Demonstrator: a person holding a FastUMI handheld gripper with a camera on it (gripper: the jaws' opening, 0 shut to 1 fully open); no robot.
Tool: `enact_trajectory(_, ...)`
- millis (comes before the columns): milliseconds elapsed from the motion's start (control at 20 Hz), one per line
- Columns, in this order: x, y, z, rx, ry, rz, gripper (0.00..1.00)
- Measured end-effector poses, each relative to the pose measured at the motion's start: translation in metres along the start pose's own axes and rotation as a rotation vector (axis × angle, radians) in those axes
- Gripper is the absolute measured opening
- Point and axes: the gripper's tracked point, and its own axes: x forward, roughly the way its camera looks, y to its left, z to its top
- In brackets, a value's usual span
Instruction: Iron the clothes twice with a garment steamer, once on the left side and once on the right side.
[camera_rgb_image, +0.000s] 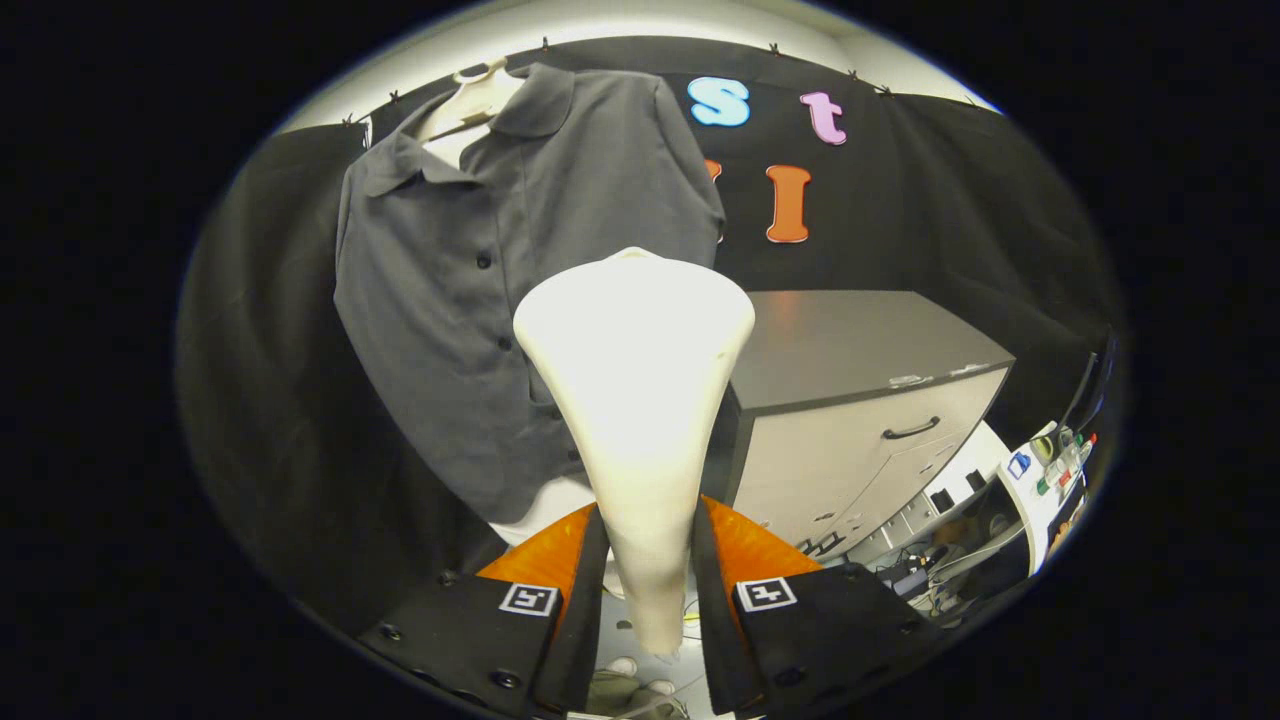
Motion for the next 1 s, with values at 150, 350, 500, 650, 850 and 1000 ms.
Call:
enact_trajectory(150,-0.017,-0.004,0.032,0.023,-0.064,-0.010,0.51)
enact_trajectory(350,-0.028,-0.014,0.062,0.044,-0.130,-0.028,0.50)
enact_trajectory(500,-0.026,-0.018,0.069,0.056,-0.145,-0.041,0.51)
enact_trajectory(650,-0.015,-0.022,0.068,0.065,-0.134,-0.061,0.51)
enact_trajectory(850,-0.003,-0.022,0.070,0.075,-0.129,-0.077,0.51)
enact_trajectory(1000,0.003,-0.019,0.071,0.074,-0.130,-0.084,0.51)
